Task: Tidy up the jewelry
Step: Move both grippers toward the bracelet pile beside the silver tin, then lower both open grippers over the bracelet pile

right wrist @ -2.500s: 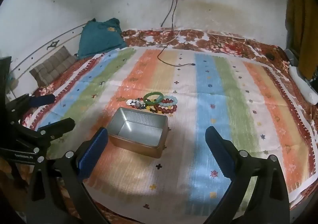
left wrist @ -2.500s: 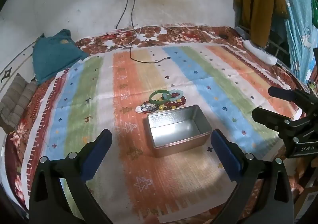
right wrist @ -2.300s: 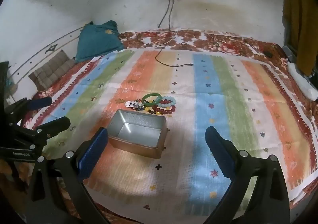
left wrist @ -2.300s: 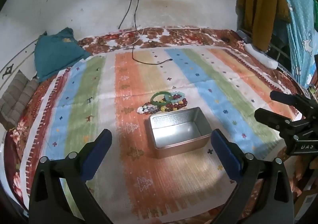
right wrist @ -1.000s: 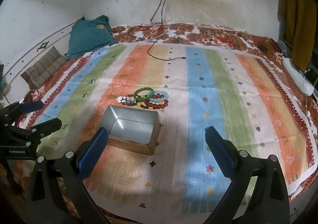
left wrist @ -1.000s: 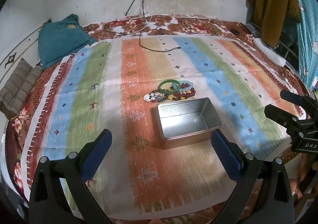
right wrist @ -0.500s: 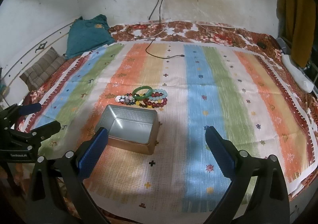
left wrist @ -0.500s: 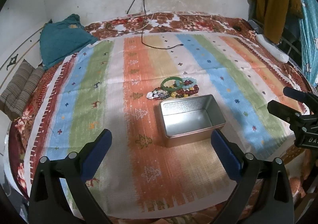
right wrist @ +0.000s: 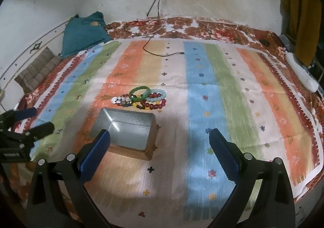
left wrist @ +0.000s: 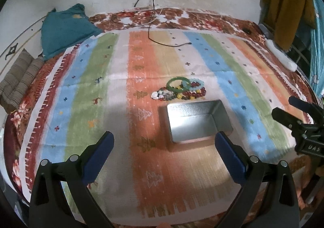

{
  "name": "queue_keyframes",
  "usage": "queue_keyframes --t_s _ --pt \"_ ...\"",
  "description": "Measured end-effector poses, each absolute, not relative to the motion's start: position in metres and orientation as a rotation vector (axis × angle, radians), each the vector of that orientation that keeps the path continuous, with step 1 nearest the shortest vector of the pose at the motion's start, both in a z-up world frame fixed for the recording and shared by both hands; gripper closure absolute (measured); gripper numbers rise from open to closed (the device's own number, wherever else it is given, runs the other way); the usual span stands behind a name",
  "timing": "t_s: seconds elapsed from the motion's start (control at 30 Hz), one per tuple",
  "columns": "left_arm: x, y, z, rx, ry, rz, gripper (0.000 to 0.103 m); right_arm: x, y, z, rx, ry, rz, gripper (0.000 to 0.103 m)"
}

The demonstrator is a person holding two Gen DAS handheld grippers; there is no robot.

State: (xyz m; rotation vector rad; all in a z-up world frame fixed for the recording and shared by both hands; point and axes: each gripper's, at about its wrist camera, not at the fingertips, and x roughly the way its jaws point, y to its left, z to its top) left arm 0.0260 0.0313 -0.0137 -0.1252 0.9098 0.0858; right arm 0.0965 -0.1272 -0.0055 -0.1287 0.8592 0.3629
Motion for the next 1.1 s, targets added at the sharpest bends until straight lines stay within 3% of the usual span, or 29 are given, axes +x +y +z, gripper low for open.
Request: queue_keyframes --t_s 1.1 --pt "0.133 0.057 -0.049 -0.063 1.065 0.143 0.005 0.186 -0.110 -0.030 -0.107 1.001 0.354 0.004"
